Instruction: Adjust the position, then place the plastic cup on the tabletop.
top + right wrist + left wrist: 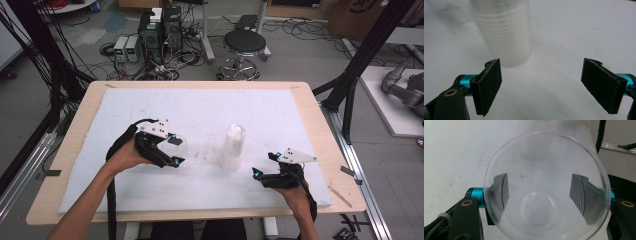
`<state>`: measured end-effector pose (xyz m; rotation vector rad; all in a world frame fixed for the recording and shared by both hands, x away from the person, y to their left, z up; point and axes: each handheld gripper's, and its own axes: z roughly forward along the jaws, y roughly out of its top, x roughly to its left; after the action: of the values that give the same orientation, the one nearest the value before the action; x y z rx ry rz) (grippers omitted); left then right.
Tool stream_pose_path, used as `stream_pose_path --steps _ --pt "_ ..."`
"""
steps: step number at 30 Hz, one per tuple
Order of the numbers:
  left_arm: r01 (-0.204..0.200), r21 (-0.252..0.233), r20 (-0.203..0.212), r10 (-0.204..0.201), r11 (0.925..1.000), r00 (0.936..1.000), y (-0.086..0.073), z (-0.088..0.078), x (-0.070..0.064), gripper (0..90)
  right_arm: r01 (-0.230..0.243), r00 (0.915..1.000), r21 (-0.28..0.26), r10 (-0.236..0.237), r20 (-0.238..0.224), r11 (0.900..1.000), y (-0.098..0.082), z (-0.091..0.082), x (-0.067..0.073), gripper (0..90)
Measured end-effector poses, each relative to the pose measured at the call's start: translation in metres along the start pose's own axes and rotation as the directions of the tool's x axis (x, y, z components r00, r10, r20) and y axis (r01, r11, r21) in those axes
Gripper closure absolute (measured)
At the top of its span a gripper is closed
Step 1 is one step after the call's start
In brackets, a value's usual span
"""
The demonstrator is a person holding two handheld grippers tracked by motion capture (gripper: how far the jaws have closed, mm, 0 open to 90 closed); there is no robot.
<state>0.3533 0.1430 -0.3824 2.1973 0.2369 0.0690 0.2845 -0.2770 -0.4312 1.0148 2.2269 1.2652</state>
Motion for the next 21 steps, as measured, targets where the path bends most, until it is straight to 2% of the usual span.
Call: stream_pose_path --steps 1,2,6,21 --pt "0.003 0.01 -0.001 -0.003 0.9999 1.0 0.0 0.0 0.001 31.4 -0.01 0.9998 0.004 0.01 0.015 1.0 -0.001 0.0 -0.001 16.6" --pt "0.005 0.012 -0.002 -0.005 0.9999 1.0 -0.001 0.0 0.002 31.4 -0.024 0.9976 0.001 0.024 0.064 1.0 -0.003 0.002 -0.005 16.5" --pt "0.011 0.018 -0.011 -0.011 0.9998 0.9999 -0.002 0.0 0.003 31.4 -0.035 0.9951 0.003 0.034 0.093 0.999 -0.007 0.006 -0.008 16.6" --pt "0.016 0.039 -0.027 -0.015 0.9991 0.9995 -0.002 0.004 0.003 31.4 -0.05 0.993 0.011 0.048 0.108 0.999 -0.011 0.009 -0.011 16.6"
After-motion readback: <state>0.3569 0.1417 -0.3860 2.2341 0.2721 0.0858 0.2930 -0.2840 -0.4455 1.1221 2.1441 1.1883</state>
